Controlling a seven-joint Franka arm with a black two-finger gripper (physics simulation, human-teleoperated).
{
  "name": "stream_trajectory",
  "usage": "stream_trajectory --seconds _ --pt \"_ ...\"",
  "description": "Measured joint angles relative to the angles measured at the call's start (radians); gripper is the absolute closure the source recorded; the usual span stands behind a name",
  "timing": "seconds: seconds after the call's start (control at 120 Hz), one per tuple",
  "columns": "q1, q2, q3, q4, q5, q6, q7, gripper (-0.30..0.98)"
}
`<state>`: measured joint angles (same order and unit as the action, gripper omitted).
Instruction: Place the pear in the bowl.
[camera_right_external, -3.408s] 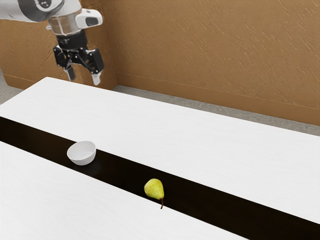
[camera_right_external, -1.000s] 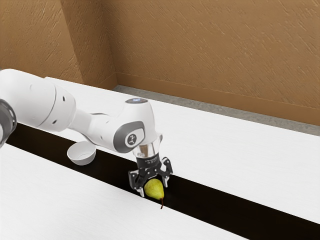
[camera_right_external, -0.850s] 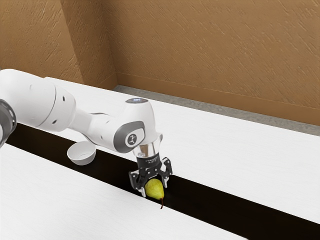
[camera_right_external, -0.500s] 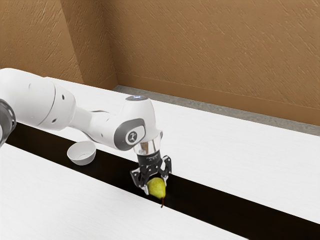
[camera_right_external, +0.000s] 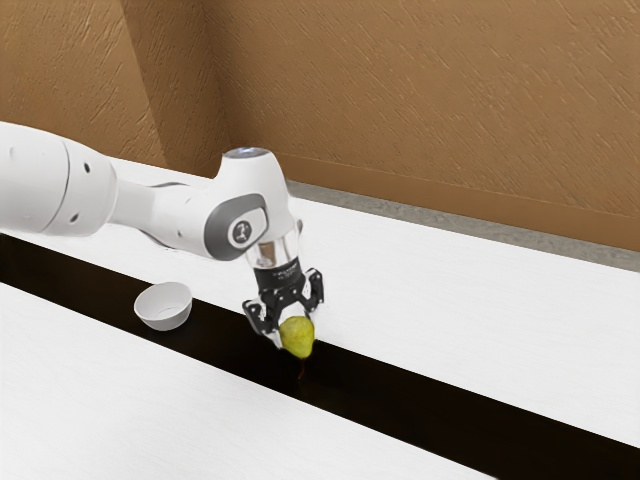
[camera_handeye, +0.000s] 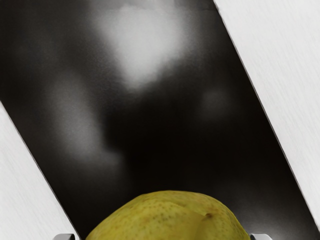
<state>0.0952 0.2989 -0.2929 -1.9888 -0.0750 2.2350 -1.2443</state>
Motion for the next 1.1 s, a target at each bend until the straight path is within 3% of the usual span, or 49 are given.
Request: stream_trajectory --seconds 0.6,0.867,1.1 --pt "0.338 0.025 0.001 0.264 0.173 -0.266 -0.006 0.42" --pt "0.408 -0.118 -0.004 0.074 0.202 -0.312 -0.008 0.46" --pt "0.407 -0.092 -0.004 0.042 0.205 -0.307 -0.01 0.48"
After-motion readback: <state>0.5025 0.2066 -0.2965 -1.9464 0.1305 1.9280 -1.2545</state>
